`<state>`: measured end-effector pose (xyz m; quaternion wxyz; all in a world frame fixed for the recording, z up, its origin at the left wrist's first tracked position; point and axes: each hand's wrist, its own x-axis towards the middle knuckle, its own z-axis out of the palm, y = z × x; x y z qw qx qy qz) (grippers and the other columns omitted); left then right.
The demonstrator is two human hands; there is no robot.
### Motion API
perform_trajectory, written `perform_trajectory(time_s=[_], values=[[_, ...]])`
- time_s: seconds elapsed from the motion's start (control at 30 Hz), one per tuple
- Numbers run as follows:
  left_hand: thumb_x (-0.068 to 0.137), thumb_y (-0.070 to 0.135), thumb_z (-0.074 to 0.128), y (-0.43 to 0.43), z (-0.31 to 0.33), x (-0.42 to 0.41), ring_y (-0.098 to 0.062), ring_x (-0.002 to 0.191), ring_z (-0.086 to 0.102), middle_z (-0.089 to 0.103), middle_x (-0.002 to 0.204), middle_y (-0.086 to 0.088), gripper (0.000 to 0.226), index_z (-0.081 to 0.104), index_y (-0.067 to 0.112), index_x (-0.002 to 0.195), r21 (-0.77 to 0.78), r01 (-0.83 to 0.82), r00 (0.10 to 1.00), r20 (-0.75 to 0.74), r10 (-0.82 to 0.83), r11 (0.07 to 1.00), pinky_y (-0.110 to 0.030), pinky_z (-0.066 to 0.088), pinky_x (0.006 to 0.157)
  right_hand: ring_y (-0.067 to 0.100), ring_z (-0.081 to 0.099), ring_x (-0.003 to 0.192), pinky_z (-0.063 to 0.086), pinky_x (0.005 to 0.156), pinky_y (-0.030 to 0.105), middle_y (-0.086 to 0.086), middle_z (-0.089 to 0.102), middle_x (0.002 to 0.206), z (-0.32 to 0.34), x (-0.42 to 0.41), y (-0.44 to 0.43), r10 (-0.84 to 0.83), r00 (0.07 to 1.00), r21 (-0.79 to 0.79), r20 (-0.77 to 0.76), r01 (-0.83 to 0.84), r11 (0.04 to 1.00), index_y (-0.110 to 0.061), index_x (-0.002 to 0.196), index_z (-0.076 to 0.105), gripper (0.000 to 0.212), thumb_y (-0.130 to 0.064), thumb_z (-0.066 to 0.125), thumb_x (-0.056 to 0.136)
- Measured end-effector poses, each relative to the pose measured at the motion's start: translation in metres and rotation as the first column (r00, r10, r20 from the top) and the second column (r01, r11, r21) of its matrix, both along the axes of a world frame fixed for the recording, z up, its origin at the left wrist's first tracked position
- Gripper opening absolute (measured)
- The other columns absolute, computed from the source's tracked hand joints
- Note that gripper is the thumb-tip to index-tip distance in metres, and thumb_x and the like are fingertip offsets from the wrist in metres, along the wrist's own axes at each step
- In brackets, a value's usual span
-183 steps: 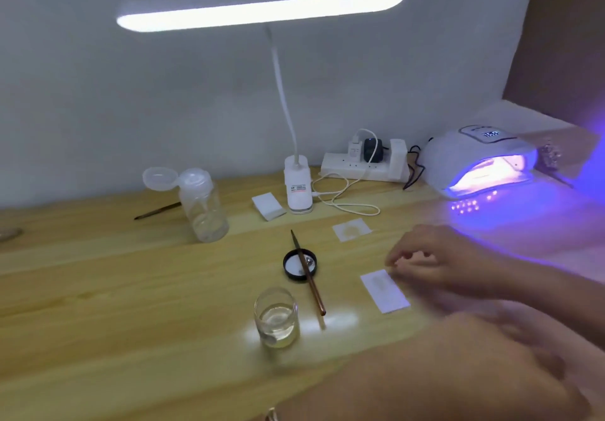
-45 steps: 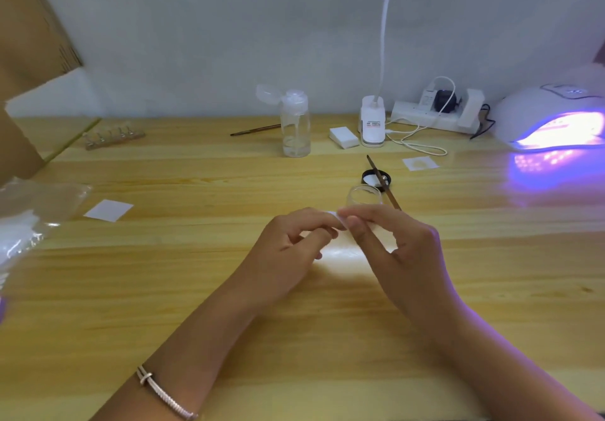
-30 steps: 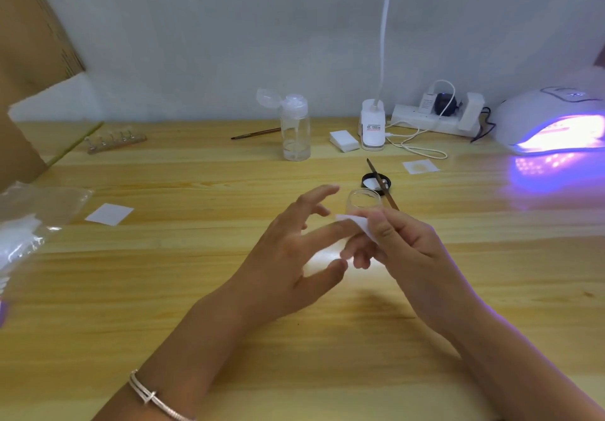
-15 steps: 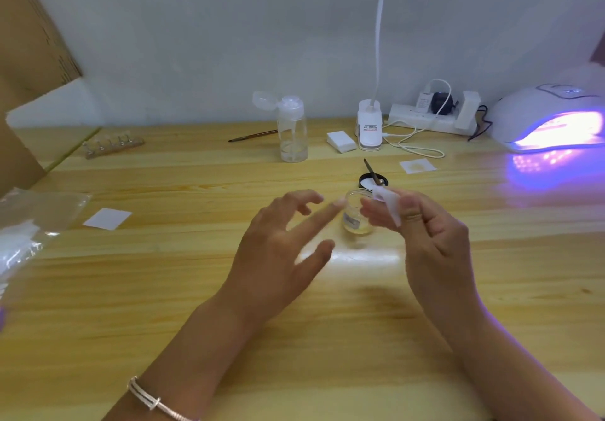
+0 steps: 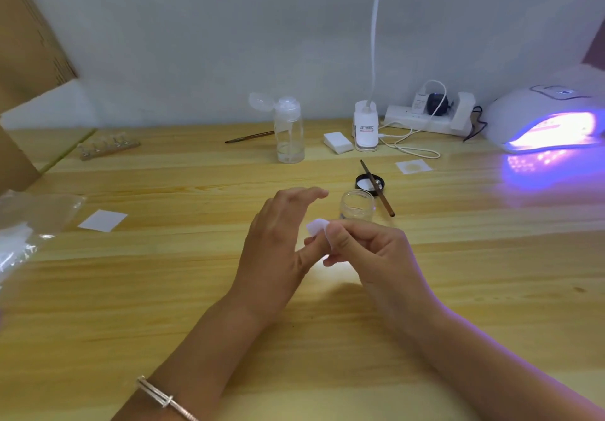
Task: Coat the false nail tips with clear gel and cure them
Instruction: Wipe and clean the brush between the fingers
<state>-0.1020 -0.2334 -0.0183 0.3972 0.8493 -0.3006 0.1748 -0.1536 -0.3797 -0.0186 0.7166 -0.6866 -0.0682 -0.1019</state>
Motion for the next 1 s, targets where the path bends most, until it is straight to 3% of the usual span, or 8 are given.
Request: perform_trajectory(time_s=[0.17,0.27,0.4,0.47,0.6,0.73,0.9,1.0], values=[[0.077,0.053,0.071,0.005,0.004,0.006,-0.001,0.100,0.052,0.053,0.113,0.020,0.045,0.057,0.031,0.115,-0.083,-0.019,0.998,-0.058,0.014,0.996,-0.012,0.038,0.082,0.011,0.073,0.083,0.054,0.070,0.018,0.000,0.077,0.090,0.003,0.003,-0.007,-0.165,0.986,0.025,-0.014,0.165,0.986,-0.009,0.091,0.079,0.026,-0.023,0.059,0.099],[0.083,0.037,0.067,0.019,0.011,0.012,-0.004,0.088,0.060,0.063,0.098,0.017,0.021,0.062,0.026,0.100,-0.349,-0.129,0.991,-0.026,0.128,0.928,-0.013,0.042,0.074,0.001,0.068,0.099,0.047,0.082,0.008,-0.013,0.076,0.098,0.003,0.002,-0.018,-0.282,0.952,-0.289,0.117,0.304,0.908,-0.018,0.092,0.080,0.019,-0.024,0.064,0.097],[0.092,0.023,0.057,0.029,0.013,0.016,-0.006,0.078,0.058,0.064,0.084,0.016,0.008,0.062,0.028,0.090,-0.614,-0.225,0.974,-0.130,0.185,0.756,-0.018,0.045,0.070,0.015,0.027,0.149,0.003,0.119,0.021,0.002,0.043,0.155,-0.013,0.004,0.000,0.187,0.982,-0.954,0.040,-0.018,0.300,-0.013,0.142,0.053,0.044,-0.032,0.037,0.106],[0.092,0.021,0.055,0.029,0.013,0.016,-0.010,0.077,0.059,0.065,0.084,0.014,0.011,0.062,0.029,0.088,-0.664,-0.242,0.970,-0.184,0.159,0.708,-0.021,0.046,0.068,0.019,0.007,0.154,-0.018,0.118,0.030,0.008,0.018,0.165,-0.022,-0.003,0.022,0.342,0.939,-0.995,-0.045,-0.073,0.068,-0.009,0.157,0.024,0.067,-0.049,0.014,0.103],[0.092,0.019,0.054,0.029,0.013,0.014,-0.012,0.076,0.059,0.066,0.085,0.013,0.013,0.062,0.028,0.088,-0.676,-0.247,0.969,-0.195,0.155,0.694,-0.023,0.045,0.068,0.026,-0.004,0.154,-0.013,0.122,0.042,0.018,0.002,0.165,-0.014,0.014,0.041,0.287,0.956,-0.988,-0.059,-0.014,-0.156,-0.001,0.157,0.003,0.087,-0.063,0.006,0.097],[0.093,0.016,0.053,0.029,0.017,0.013,-0.011,0.076,0.060,0.066,0.086,0.012,0.013,0.062,0.025,0.089,-0.688,-0.259,0.966,-0.192,0.175,0.678,-0.019,0.045,0.065,0.019,-0.014,0.153,-0.011,0.123,0.035,0.013,-0.009,0.165,0.013,0.039,0.046,0.159,0.965,-0.977,-0.206,-0.196,-0.077,-0.006,0.157,-0.006,0.083,-0.062,0.014,0.100],[0.093,0.016,0.052,0.029,0.017,0.011,-0.007,0.074,0.059,0.066,0.086,0.014,0.014,0.062,0.025,0.088,-0.695,-0.251,0.968,-0.187,0.167,0.674,-0.015,0.044,0.063,0.009,0.048,0.135,0.033,0.115,0.024,-0.002,0.057,0.142,-0.019,-0.033,0.050,0.366,0.914,-0.979,-0.179,-0.130,-0.154,-0.023,0.138,0.059,0.065,-0.043,0.007,0.104],[0.093,0.015,0.052,0.029,0.017,0.009,-0.007,0.074,0.059,0.066,0.085,0.014,0.015,0.063,0.023,0.089,-0.694,-0.237,0.971,-0.180,0.155,0.680,-0.014,0.044,0.062,0.012,0.023,0.147,0.010,0.119,0.021,0.008,0.037,0.156,-0.007,-0.041,-0.004,0.116,0.988,-0.983,-0.101,-0.080,-0.168,-0.011,0.150,0.041,0.104,-0.064,-0.023,0.088]])
